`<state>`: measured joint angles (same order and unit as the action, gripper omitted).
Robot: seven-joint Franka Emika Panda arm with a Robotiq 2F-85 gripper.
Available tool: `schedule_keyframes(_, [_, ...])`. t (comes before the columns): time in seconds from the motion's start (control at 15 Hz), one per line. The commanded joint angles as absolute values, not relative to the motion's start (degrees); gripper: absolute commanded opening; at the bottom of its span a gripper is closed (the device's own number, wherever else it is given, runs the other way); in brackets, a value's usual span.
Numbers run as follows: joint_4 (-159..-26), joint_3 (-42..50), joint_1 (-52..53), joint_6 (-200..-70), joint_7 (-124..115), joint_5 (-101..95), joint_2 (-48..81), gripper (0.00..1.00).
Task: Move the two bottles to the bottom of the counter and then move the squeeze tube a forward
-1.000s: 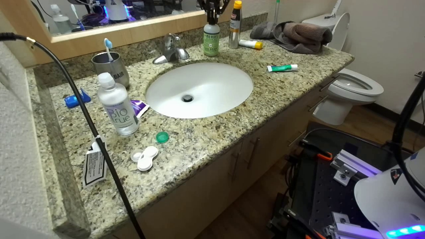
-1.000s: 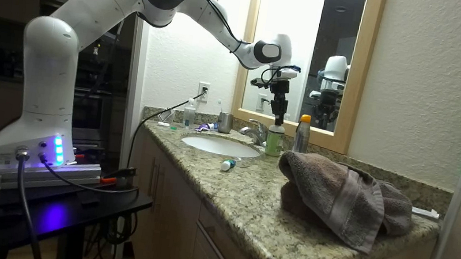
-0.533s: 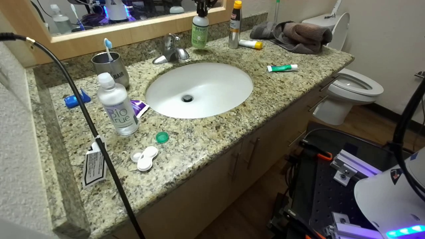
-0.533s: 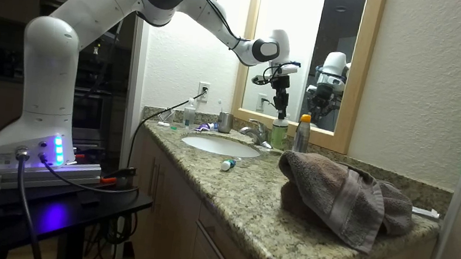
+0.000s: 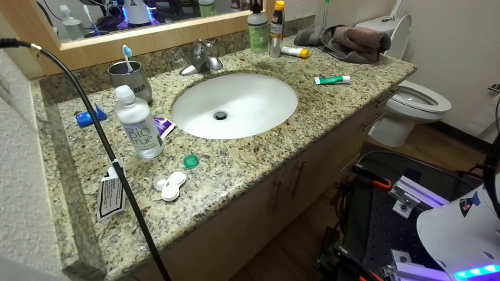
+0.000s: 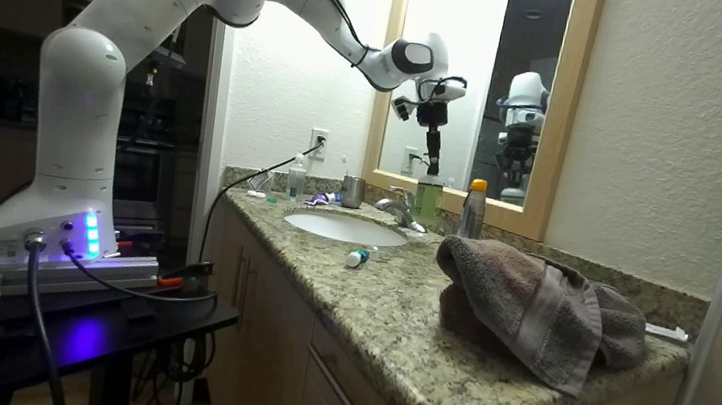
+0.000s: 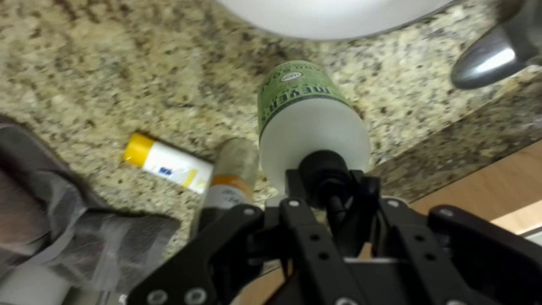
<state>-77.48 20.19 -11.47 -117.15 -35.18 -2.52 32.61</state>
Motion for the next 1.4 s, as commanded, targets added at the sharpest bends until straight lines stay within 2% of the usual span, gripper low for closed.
schedule_keyframes(0.0, [-82.78, 24.09, -12.42, -113.75, -29.31, -8.44, 24.45, 0.08])
schedule_keyframes(0.33, [-93.75, 27.81, -15.65, -116.80, -23.07, -7.36, 16.74, 0.08])
schedule_keyframes(0.73, [-105.61, 27.50, -22.14, -122.22, -26.93, -4.64, 14.65, 0.08])
schedule_keyframes(1.33, [-120.12, 33.19, -24.40, -142.14, -34.56, -5.36, 13.93, 0.08])
